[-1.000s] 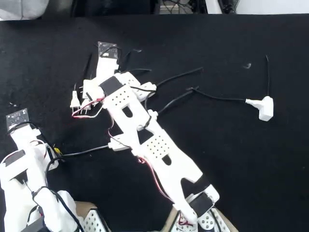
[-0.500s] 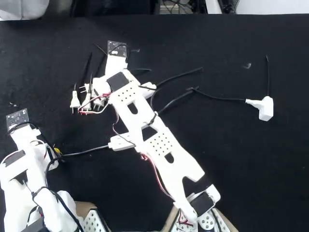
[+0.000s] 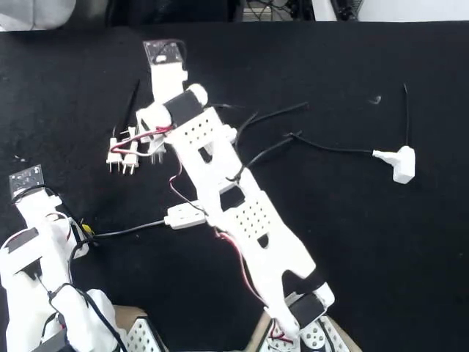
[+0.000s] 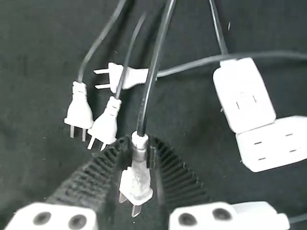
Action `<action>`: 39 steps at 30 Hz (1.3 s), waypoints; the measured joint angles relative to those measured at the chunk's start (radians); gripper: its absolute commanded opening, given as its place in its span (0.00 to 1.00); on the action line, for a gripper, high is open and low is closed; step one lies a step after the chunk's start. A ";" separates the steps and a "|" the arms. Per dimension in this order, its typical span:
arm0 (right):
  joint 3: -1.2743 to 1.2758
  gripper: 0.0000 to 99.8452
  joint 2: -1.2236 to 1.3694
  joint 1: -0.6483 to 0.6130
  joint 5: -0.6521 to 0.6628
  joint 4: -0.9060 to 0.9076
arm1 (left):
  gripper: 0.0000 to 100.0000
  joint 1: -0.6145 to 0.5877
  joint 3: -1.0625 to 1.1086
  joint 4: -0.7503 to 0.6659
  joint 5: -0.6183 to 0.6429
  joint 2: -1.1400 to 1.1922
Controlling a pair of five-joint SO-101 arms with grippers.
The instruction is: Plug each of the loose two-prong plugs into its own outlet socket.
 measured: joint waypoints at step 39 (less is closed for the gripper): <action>2.662 0.01 -1.544 0.324 0.463 -0.825 | 0.20 0.000 0.000 0.000 0.000 0.000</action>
